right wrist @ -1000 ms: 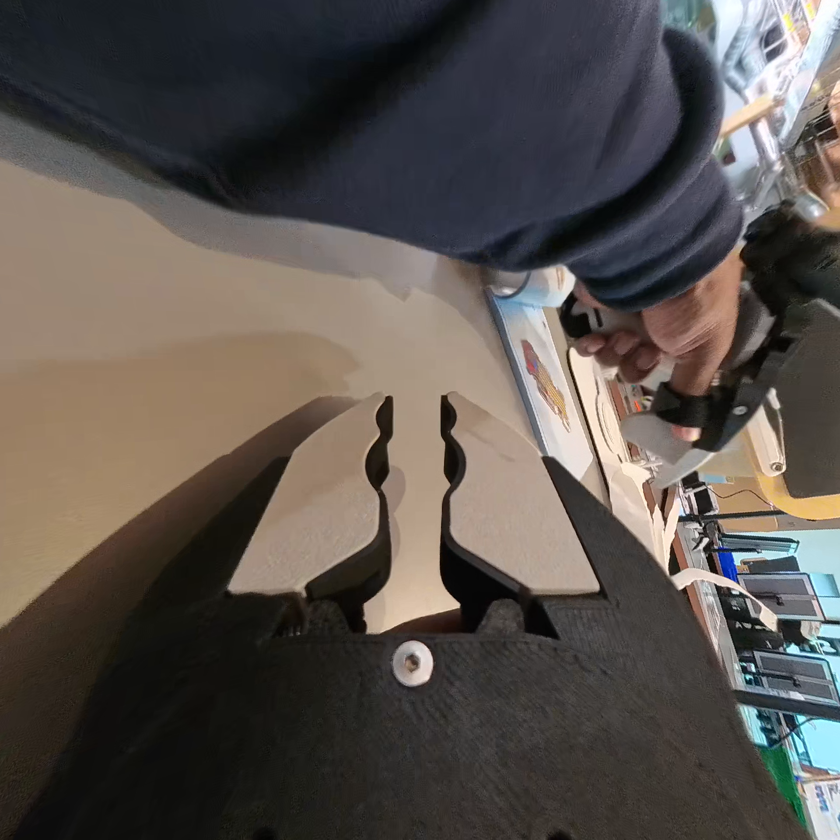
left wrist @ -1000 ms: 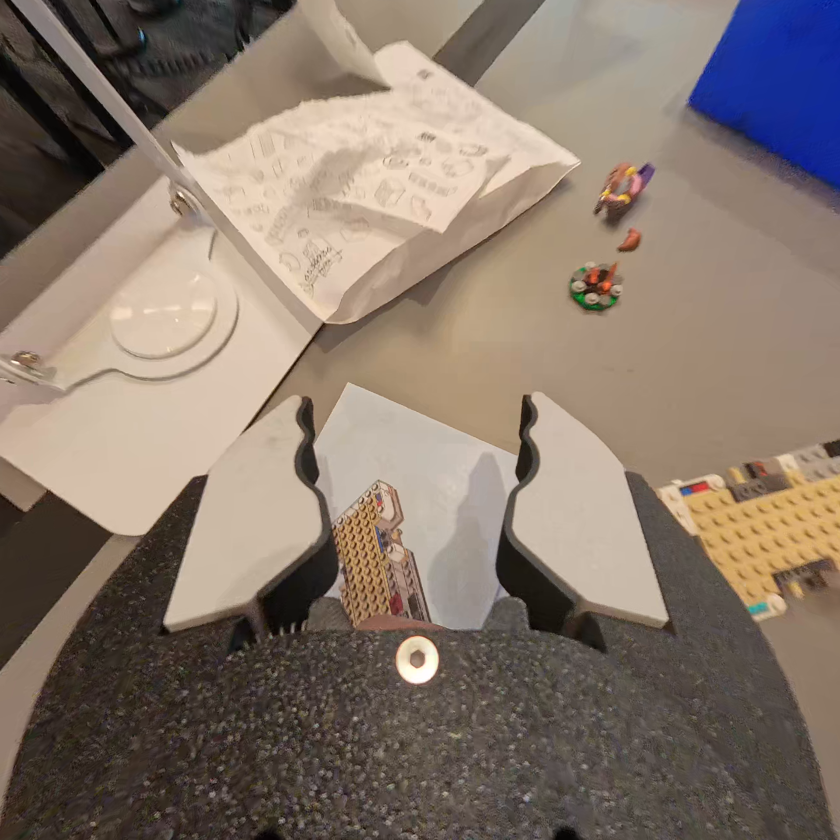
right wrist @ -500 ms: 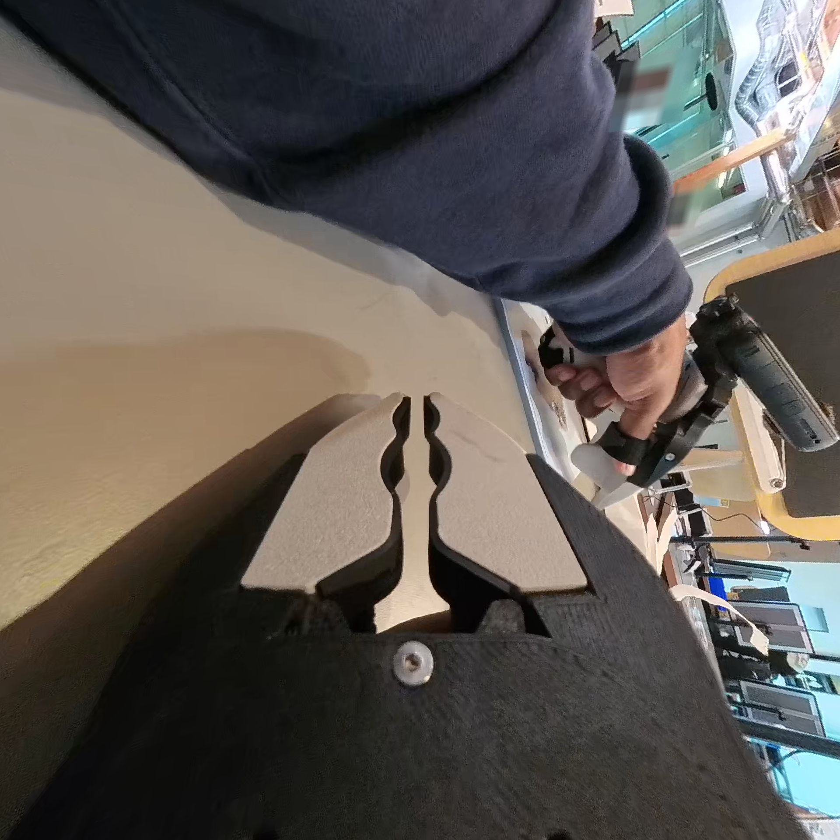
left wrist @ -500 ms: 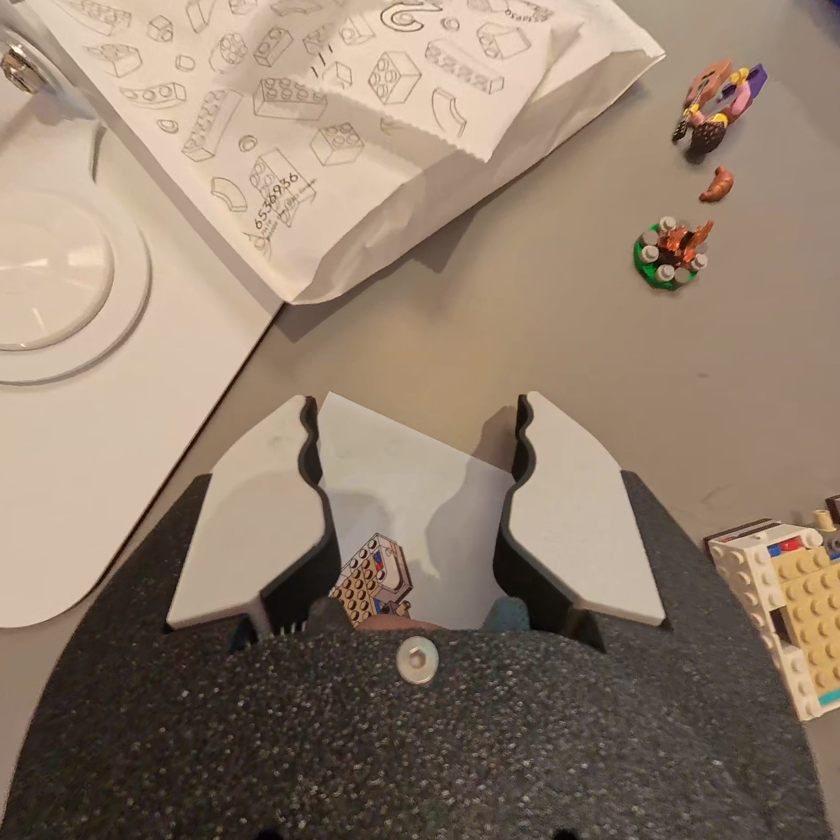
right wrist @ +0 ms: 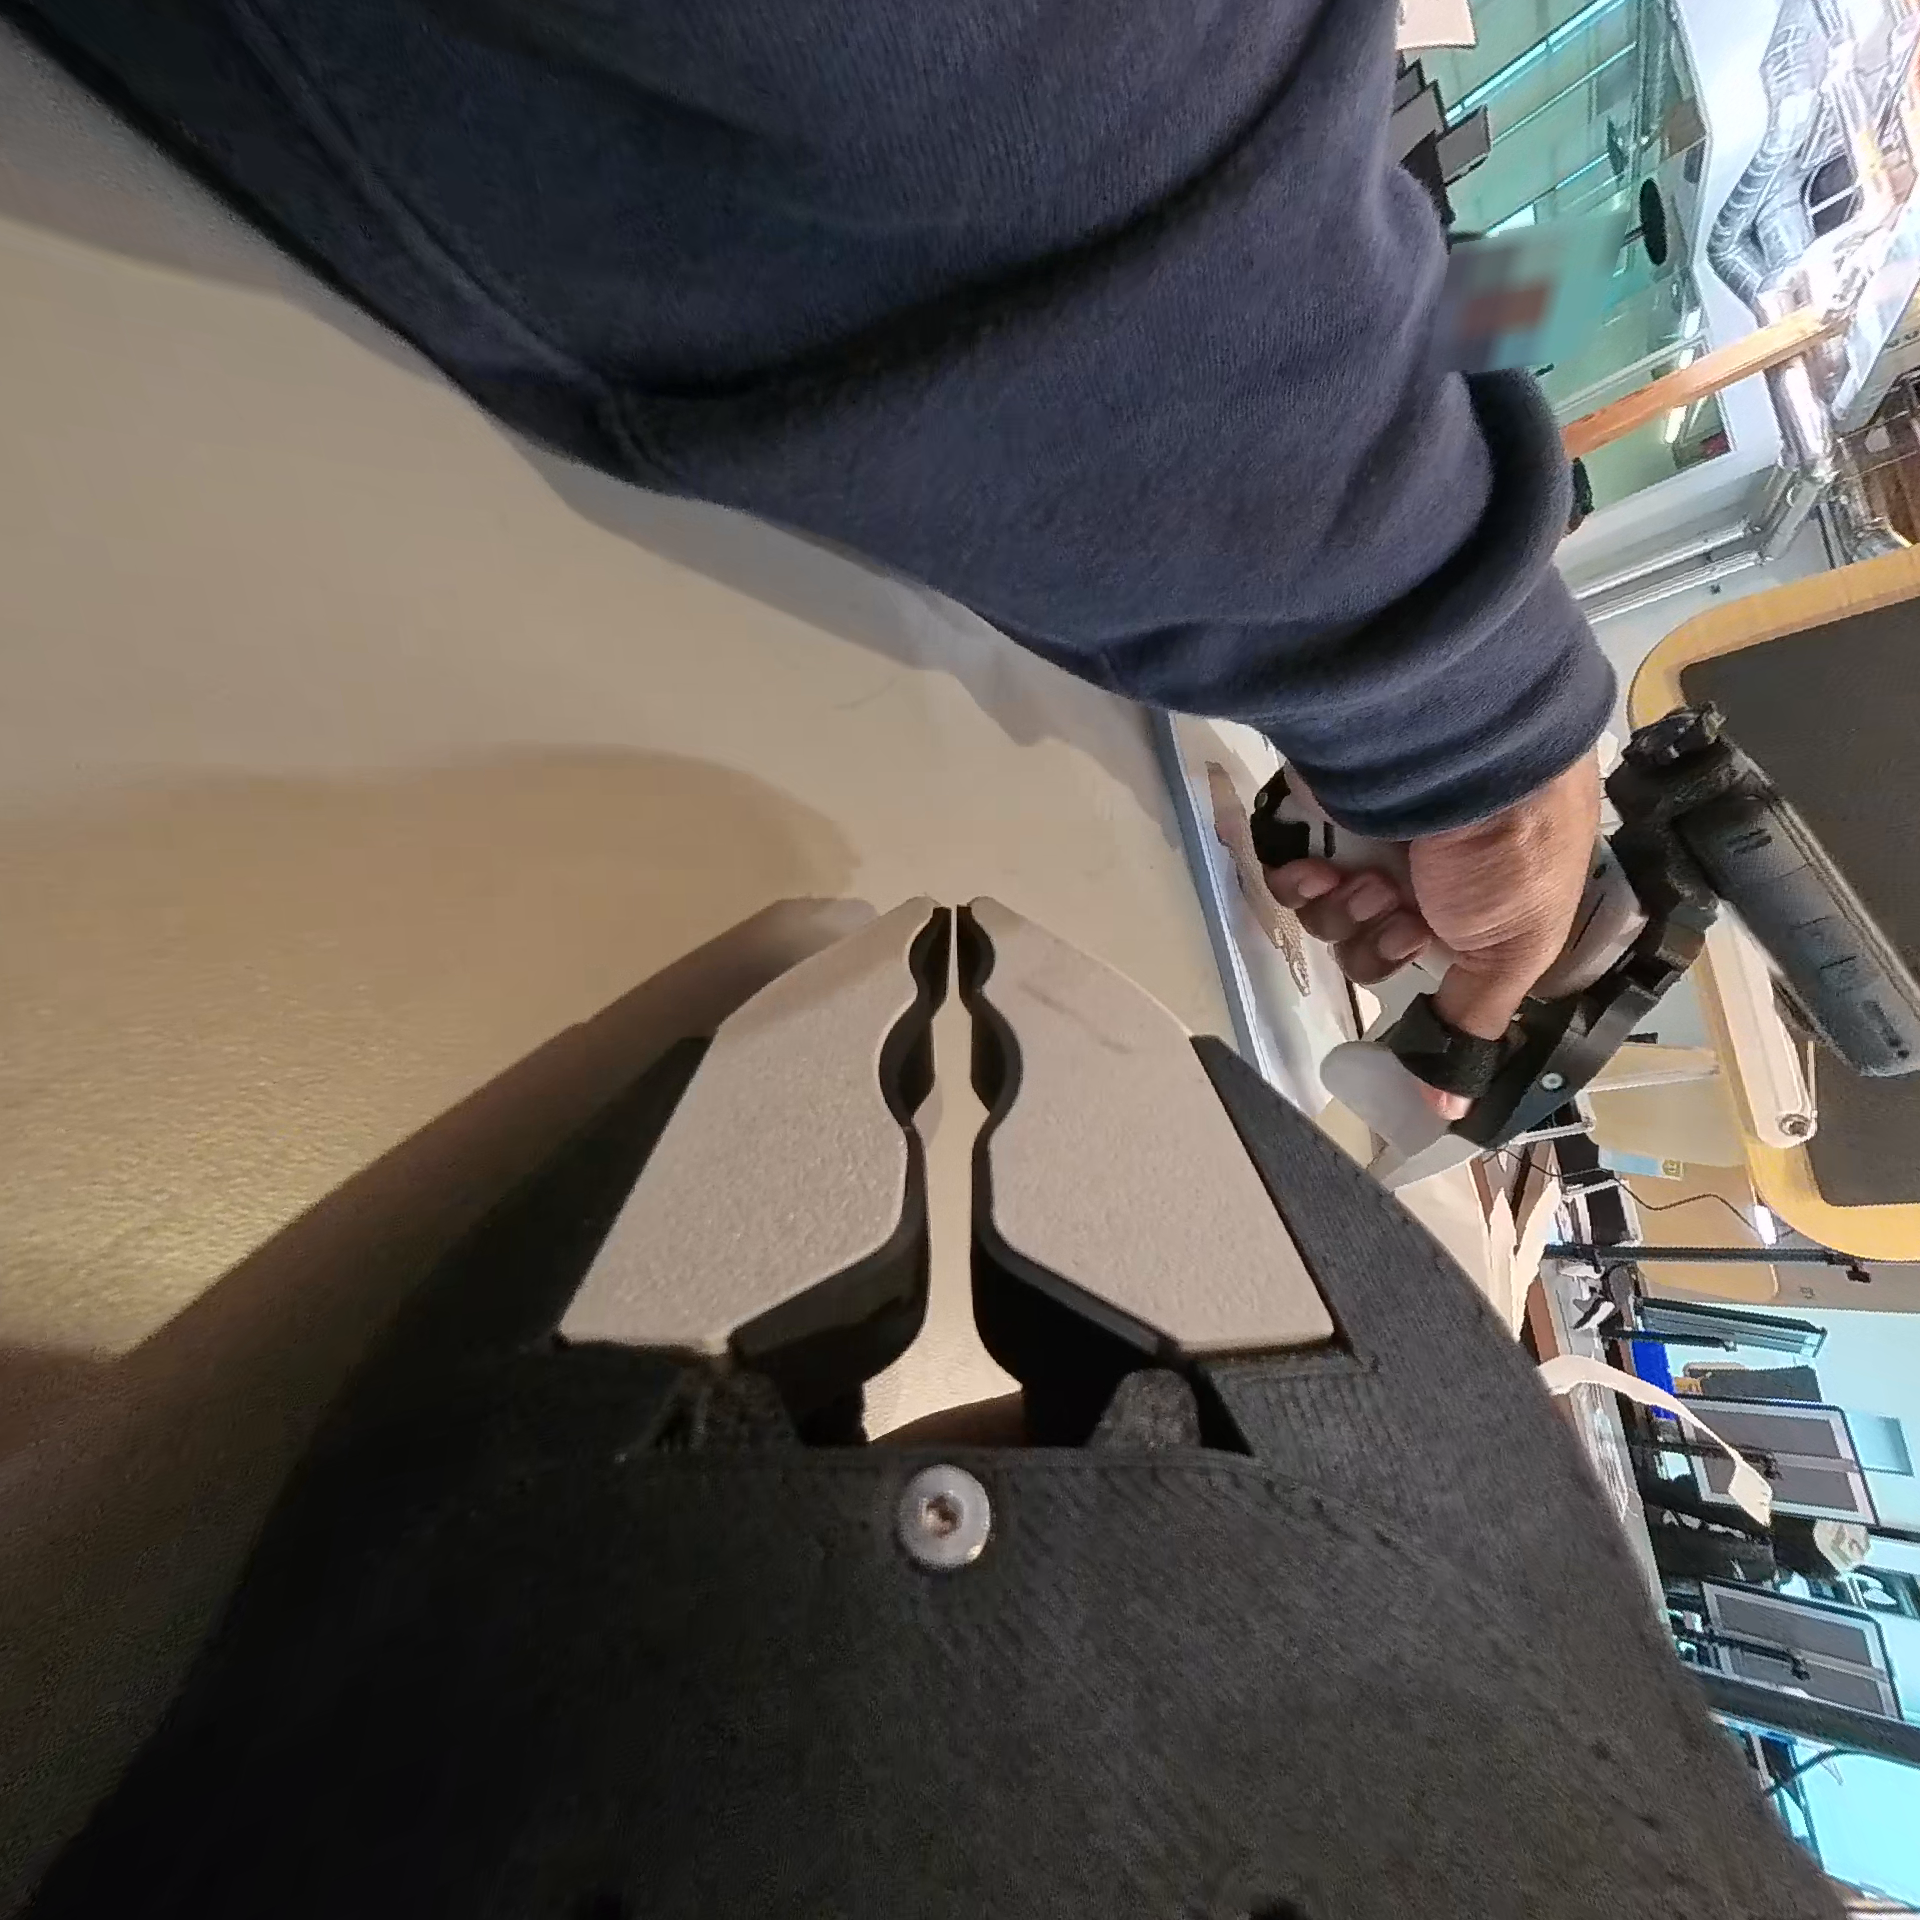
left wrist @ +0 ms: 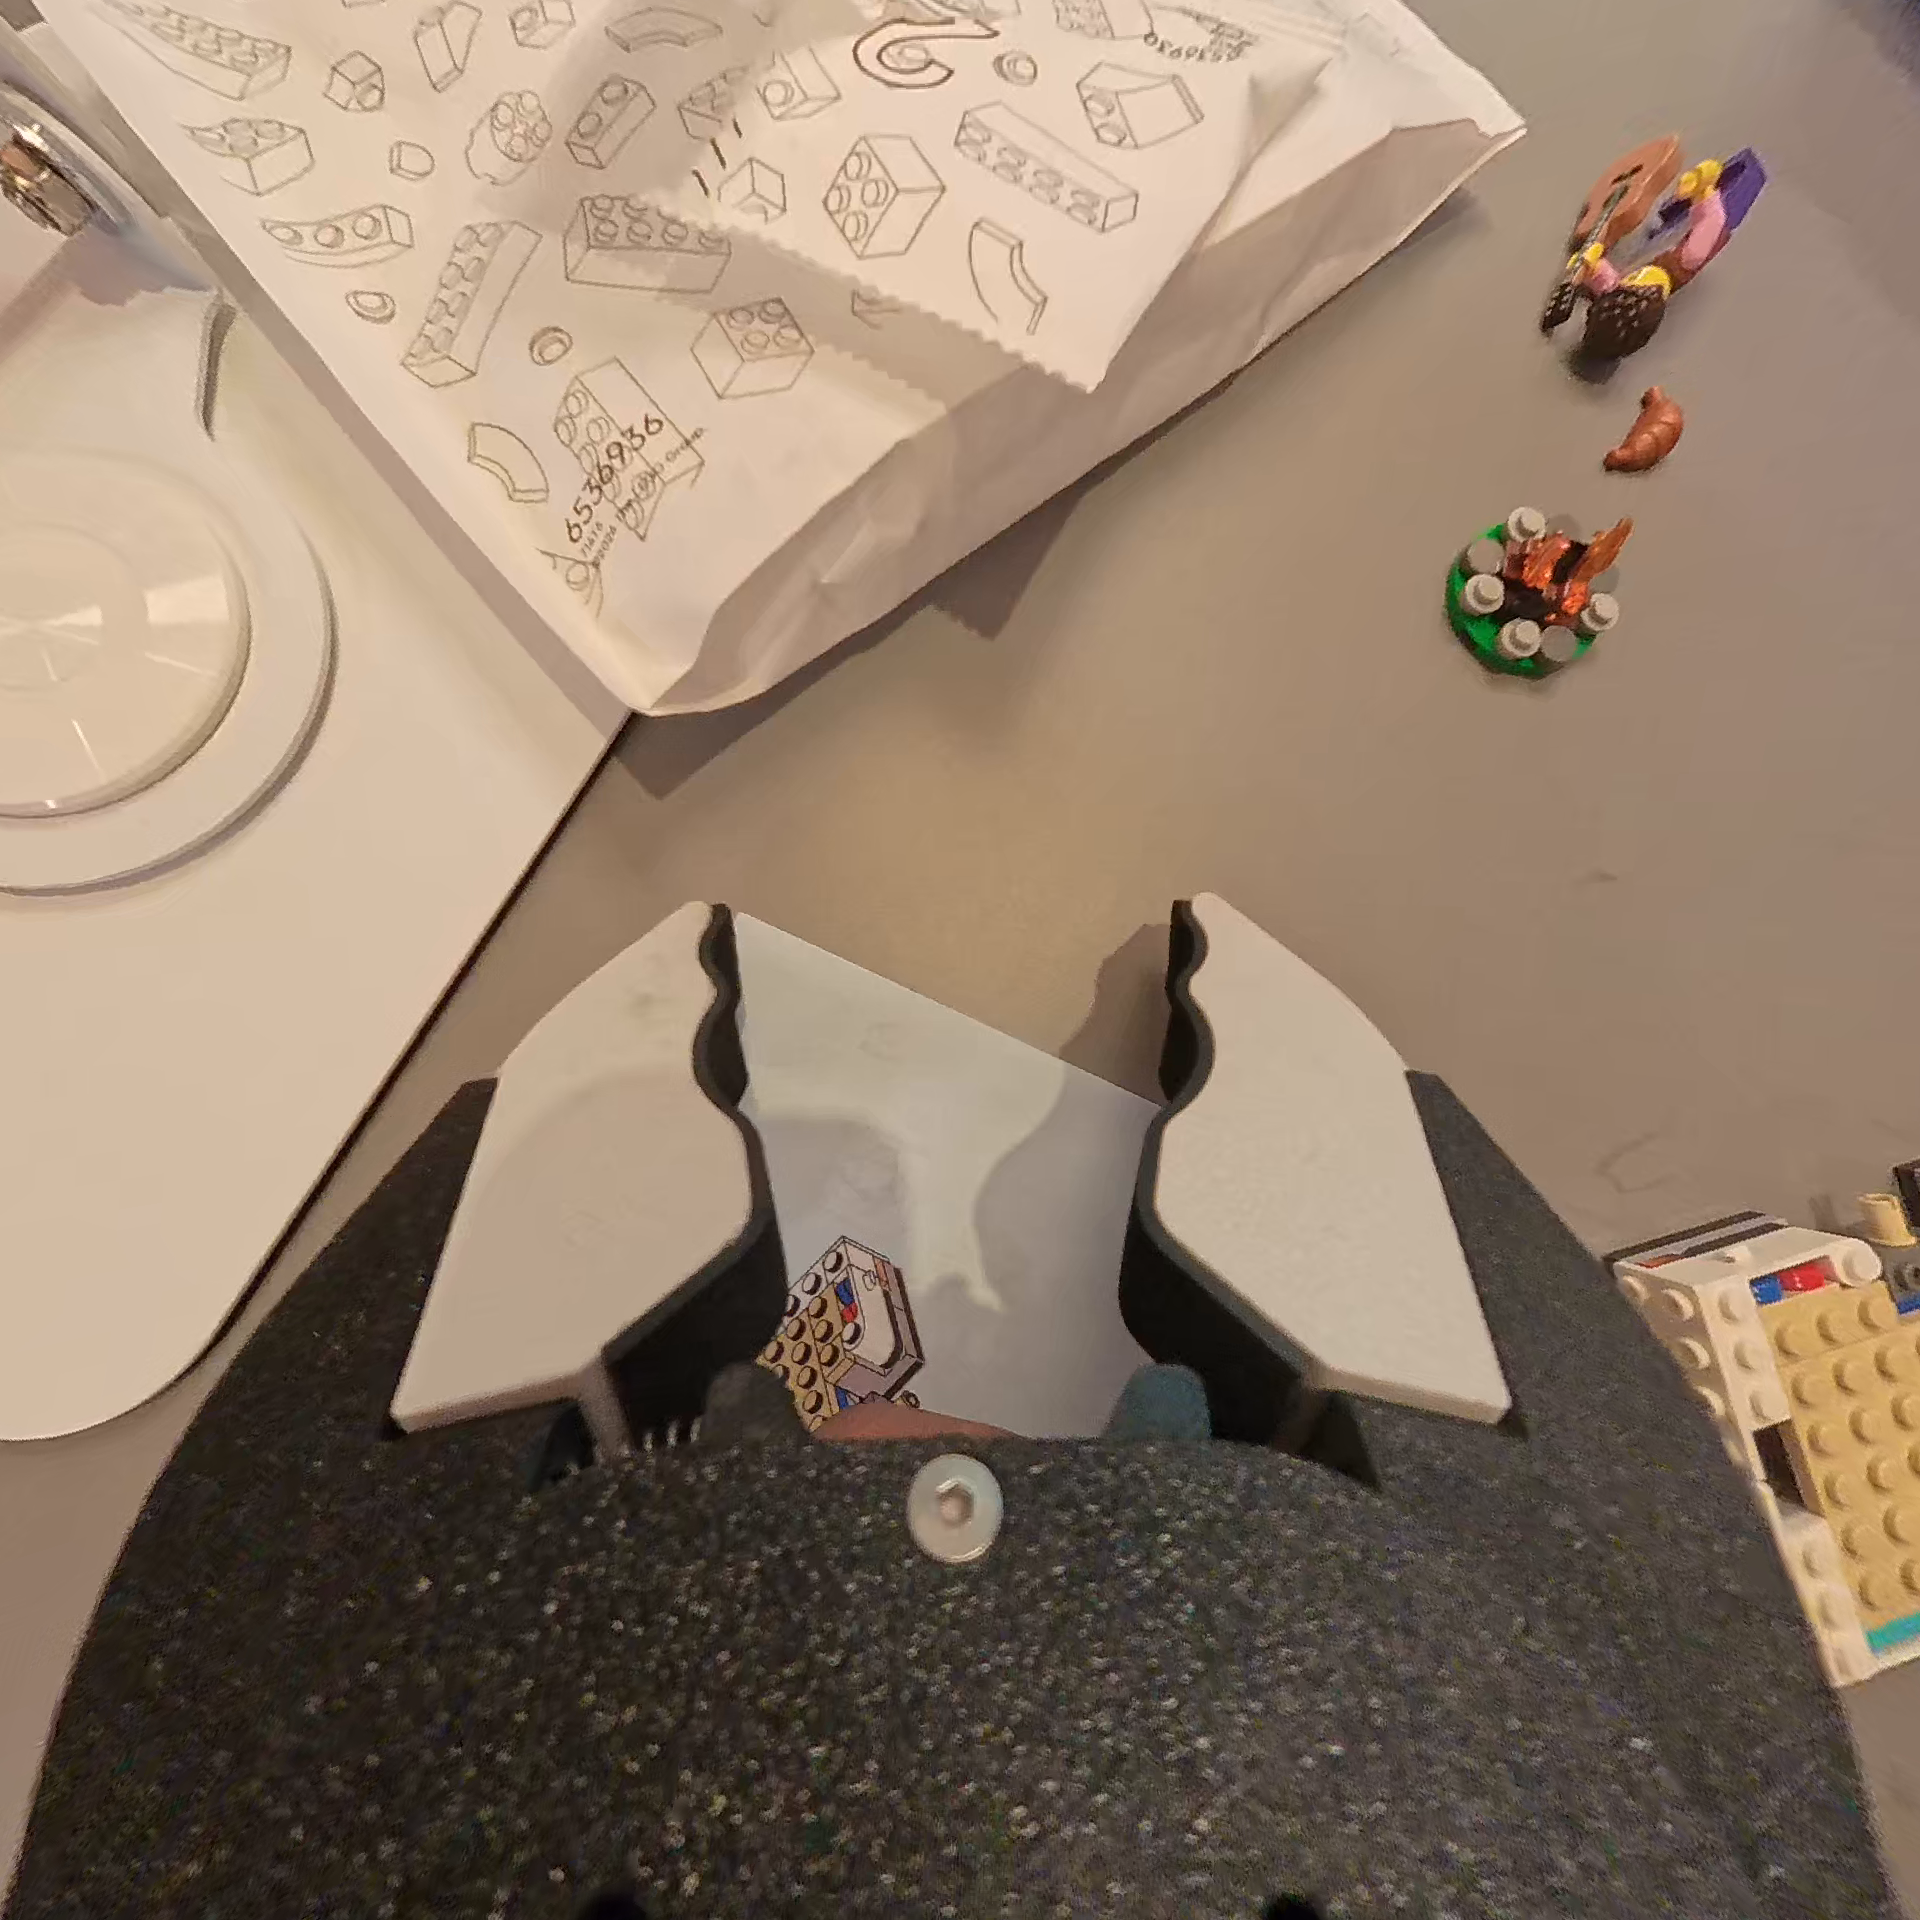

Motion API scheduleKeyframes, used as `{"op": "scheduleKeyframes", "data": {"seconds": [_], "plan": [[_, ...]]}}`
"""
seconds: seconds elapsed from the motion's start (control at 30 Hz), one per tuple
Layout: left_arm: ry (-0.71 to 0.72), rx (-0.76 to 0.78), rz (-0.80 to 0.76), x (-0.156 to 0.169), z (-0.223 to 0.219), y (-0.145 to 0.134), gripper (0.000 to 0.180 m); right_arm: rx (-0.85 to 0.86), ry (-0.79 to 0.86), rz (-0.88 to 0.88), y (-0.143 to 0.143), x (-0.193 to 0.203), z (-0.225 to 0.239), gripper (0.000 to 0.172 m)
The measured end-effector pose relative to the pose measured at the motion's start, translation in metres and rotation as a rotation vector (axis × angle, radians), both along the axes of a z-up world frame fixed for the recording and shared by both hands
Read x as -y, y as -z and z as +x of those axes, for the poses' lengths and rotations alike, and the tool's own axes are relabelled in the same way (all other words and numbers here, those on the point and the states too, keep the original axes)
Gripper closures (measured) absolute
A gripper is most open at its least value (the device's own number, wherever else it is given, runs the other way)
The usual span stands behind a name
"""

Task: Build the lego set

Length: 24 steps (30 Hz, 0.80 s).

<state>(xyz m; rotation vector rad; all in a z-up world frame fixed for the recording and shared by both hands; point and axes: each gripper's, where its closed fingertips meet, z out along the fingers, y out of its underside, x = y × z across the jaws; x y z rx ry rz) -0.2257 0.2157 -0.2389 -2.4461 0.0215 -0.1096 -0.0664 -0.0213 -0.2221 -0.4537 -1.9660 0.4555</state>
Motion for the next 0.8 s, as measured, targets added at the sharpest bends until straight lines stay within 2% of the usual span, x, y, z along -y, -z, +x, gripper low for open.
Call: {"op": "scheduleKeyframes", "data": {"seconds": [0.37, 0.8], "plan": [[-0.011, -0.002, -0.004, 0.001, -0.004, 0.0, 0.101, -0.004, -0.001, 0.0, 0.0, 0.0, 0.001, 0.17], [0.009, -0.034, -0.022, 0.01, -0.005, -0.005, 0.11, -0.01, -0.006, 0.0, -0.001, -0.001, 0.003, 0.169]]}}
